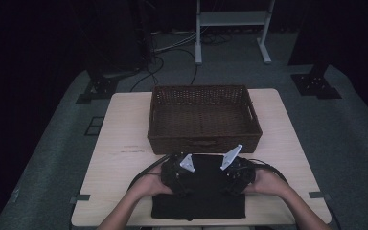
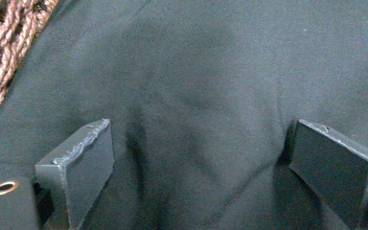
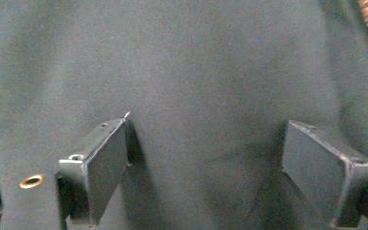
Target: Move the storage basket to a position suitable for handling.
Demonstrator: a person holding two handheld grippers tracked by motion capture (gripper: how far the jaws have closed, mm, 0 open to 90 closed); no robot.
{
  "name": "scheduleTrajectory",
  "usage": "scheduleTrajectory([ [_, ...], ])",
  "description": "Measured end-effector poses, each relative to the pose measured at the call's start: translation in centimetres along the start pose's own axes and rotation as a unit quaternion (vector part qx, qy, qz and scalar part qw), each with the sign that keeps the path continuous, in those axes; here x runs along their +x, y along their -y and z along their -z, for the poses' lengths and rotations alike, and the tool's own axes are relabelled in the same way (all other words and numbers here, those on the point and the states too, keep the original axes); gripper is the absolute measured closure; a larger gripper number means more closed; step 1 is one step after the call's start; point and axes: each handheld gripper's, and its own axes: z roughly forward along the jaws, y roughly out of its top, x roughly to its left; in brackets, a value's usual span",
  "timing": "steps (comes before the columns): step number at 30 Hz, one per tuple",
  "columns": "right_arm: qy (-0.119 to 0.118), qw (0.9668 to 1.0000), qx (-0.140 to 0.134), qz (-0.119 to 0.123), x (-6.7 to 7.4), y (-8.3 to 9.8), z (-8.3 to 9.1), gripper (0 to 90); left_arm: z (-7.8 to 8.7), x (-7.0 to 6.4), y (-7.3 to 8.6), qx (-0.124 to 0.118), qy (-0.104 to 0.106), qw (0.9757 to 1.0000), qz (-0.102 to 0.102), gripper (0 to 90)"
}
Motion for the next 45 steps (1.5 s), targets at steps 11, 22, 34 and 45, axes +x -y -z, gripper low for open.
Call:
scheduleTrajectory([
  [11,0.005,0.9997,0.007,-0.024,-0.5,0.3,-1.2,4.9,-0.8,1.3,1.0,-0.015,0.052,0.9969,0.058,9.8],
  [22,0.001,0.9996,0.009,-0.028,-0.6,0.3,-1.6,9.1,-0.9,1.1,0.5,-0.002,0.046,0.9971,0.061,12.8],
  [34,-0.027,0.9992,0.011,-0.027,-1.4,-0.2,-0.8,45.1,-1.0,2.3,-0.1,-0.017,0.054,0.9952,0.08,33.0],
  [45,-0.028,0.9988,0.038,-0.014,-1.1,-1.1,-0.8,59.8,-0.9,2.0,-0.9,-0.011,0.068,0.9964,0.05,57.4],
])
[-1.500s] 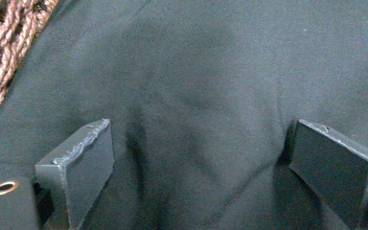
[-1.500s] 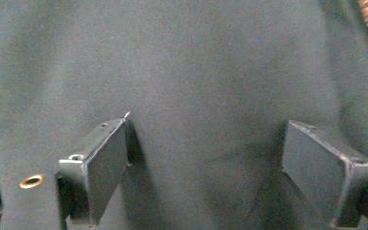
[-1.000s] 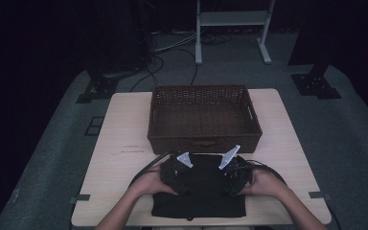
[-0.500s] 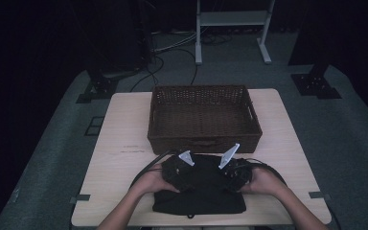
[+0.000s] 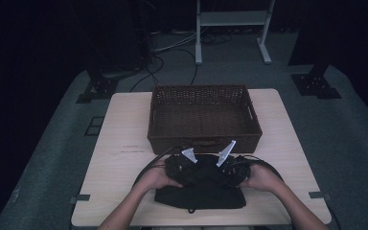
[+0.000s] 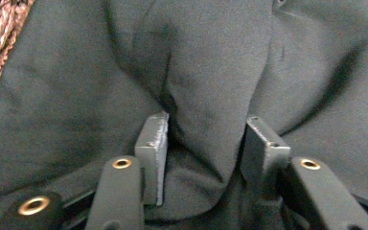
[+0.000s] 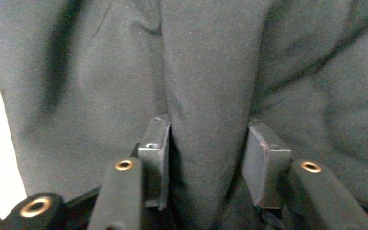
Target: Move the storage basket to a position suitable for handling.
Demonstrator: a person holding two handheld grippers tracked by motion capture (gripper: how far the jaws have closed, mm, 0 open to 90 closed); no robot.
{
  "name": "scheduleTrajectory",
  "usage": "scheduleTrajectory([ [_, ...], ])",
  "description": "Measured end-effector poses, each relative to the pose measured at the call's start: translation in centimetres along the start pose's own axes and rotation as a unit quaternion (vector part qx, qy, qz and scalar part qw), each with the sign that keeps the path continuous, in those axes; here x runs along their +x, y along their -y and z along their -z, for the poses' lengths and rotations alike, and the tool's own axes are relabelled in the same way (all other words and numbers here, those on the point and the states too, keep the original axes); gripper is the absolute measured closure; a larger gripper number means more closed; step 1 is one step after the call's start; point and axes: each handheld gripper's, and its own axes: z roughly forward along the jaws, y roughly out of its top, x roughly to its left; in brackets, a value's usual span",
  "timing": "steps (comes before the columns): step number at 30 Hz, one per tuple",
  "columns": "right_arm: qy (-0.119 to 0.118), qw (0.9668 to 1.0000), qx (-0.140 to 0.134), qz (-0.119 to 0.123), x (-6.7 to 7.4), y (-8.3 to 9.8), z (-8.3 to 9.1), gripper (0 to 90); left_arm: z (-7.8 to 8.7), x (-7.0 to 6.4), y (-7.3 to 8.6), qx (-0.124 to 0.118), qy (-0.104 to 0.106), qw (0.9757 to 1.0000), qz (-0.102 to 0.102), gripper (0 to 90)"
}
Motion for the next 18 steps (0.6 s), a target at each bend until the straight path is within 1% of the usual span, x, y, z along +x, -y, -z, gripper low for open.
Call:
scheduleTrajectory([
  [5,-0.005,0.9999,-0.014,0.005,0.02,0.29,0.09,67.8,0.04,-0.53,-0.14,0.0,-0.02,0.9996,-0.019,66.4],
  [7,-0.004,0.9998,-0.02,0.006,0.03,0.42,0.13,69.2,0.04,-0.73,-0.2,0.0,-0.027,0.9993,-0.024,68.6],
  [10,-0.005,0.9997,-0.023,0.007,-0.04,0.48,0.19,71.0,0.15,-0.77,-0.18,-0.001,-0.03,0.9991,-0.031,70.6],
  [14,-0.001,0.9996,-0.021,0.018,0.06,0.37,0.41,72.3,0.39,-0.78,-0.24,-0.001,-0.028,0.9989,-0.039,72.2],
  [16,-0.001,0.9996,-0.021,0.02,0.07,0.36,0.47,72.3,0.5,-0.79,-0.23,-0.004,-0.027,0.9989,-0.038,72.7],
  [18,0.002,0.9995,-0.021,0.023,0.17,0.33,0.64,72.5,0.58,-0.87,-0.25,-0.006,-0.028,0.9988,-0.04,73.0],
])
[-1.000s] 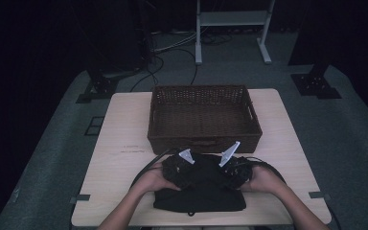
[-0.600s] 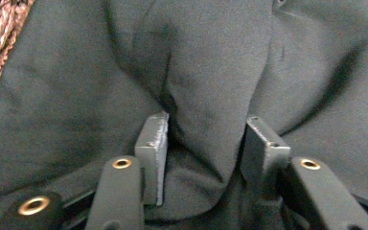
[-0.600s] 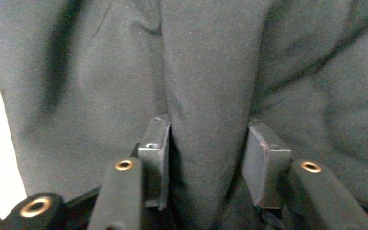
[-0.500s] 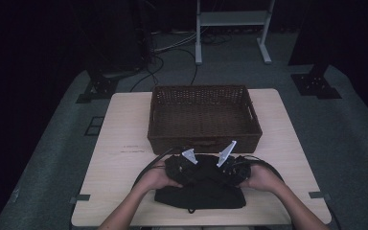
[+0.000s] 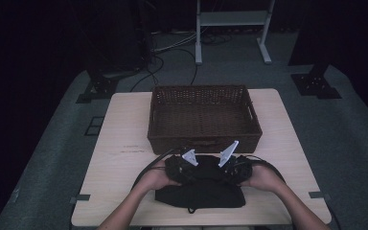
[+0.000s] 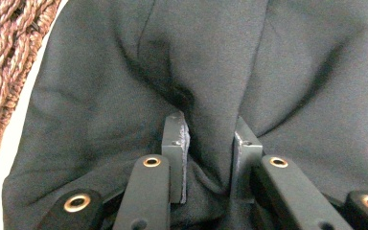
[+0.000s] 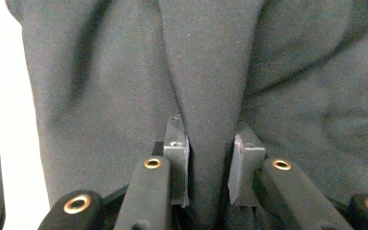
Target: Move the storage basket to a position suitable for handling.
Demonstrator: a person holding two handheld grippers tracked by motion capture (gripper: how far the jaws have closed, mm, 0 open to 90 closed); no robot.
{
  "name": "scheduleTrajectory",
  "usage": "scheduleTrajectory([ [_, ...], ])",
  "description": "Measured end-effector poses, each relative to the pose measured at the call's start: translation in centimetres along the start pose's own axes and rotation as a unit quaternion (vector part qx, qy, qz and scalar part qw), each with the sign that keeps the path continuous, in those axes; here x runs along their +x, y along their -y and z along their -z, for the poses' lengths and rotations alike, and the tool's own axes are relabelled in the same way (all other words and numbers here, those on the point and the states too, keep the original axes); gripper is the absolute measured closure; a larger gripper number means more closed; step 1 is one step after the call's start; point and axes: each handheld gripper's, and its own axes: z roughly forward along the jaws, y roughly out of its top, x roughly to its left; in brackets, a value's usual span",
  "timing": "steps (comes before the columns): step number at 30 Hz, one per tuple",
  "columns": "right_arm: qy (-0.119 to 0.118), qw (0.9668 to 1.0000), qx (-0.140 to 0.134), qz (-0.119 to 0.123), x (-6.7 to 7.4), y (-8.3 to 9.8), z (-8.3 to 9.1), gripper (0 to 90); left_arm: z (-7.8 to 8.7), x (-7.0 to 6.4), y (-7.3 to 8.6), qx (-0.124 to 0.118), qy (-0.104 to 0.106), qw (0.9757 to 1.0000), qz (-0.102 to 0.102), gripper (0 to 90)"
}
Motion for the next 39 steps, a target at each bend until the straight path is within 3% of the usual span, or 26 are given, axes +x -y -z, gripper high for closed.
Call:
scheduleTrajectory([
  [9,0.007,0.9999,0.001,0.01,0.4,-0.4,0.9,72.8,0.7,-0.4,-0.2,-0.006,-0.003,0.9999,-0.008,74.0],
  [29,0.019,0.9988,-0.03,0.032,1.6,-0.8,4.4,72.9,3.7,-1.7,-1.8,-0.009,-0.023,0.999,-0.037,74.7],
  [39,0.019,0.9985,-0.036,0.035,1.8,-1.4,5.5,72.9,5.0,-2.0,-2.2,-0.011,-0.026,0.9988,-0.04,74.7],
])
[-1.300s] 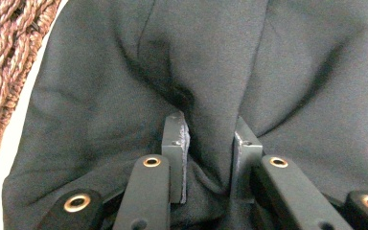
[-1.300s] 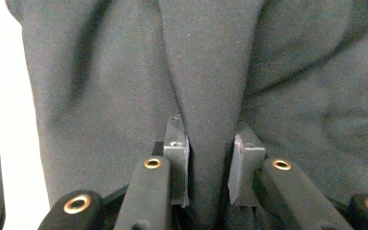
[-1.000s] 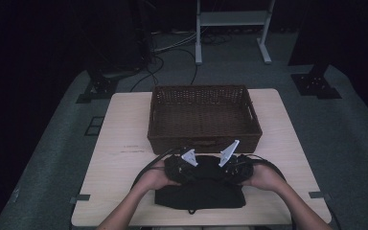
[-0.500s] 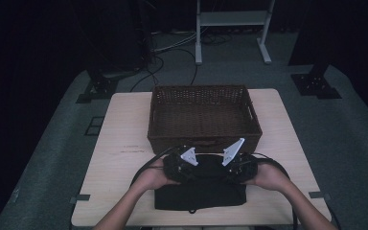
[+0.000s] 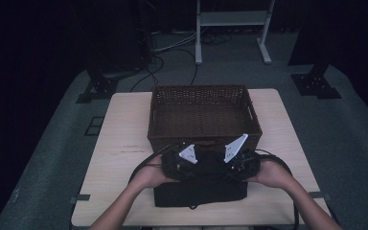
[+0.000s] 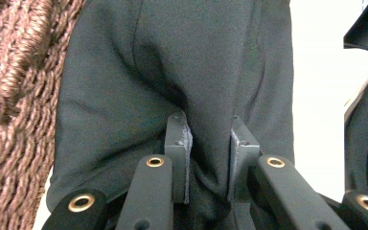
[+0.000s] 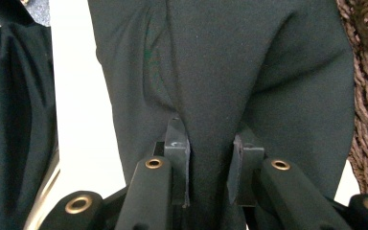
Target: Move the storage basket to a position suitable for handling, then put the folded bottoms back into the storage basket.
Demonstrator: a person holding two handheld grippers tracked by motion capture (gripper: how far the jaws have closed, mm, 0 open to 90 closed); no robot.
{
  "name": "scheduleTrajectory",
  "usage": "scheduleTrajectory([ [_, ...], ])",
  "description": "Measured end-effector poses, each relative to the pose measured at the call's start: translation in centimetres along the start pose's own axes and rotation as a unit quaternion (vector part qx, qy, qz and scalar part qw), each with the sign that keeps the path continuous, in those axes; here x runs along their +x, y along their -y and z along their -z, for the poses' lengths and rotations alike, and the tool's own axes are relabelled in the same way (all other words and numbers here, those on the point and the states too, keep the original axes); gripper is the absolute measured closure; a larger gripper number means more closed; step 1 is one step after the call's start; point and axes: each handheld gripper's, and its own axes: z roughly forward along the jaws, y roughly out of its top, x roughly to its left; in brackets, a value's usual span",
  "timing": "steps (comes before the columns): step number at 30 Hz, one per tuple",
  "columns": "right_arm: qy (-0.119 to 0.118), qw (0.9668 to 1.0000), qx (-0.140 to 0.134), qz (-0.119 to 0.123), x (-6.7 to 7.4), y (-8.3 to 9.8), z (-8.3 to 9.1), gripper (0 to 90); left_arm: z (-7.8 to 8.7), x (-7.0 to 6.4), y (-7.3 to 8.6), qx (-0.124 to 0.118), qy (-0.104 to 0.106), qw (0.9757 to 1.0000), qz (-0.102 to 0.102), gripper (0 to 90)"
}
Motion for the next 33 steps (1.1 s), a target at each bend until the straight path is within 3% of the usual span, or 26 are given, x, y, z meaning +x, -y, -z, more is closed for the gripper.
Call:
scheduleTrajectory([
  [13,0.008,0.9998,-0.015,0.008,0.2,-1.3,2.6,72.9,2.6,-0.3,-1.3,-0.01,-0.012,0.9998,-0.011,74.8],
  [33,0.012,0.9994,-0.026,0.018,0.2,-2.8,5.4,72.9,5.5,-0.2,-3.3,-0.004,-0.025,0.9993,-0.027,74.8],
])
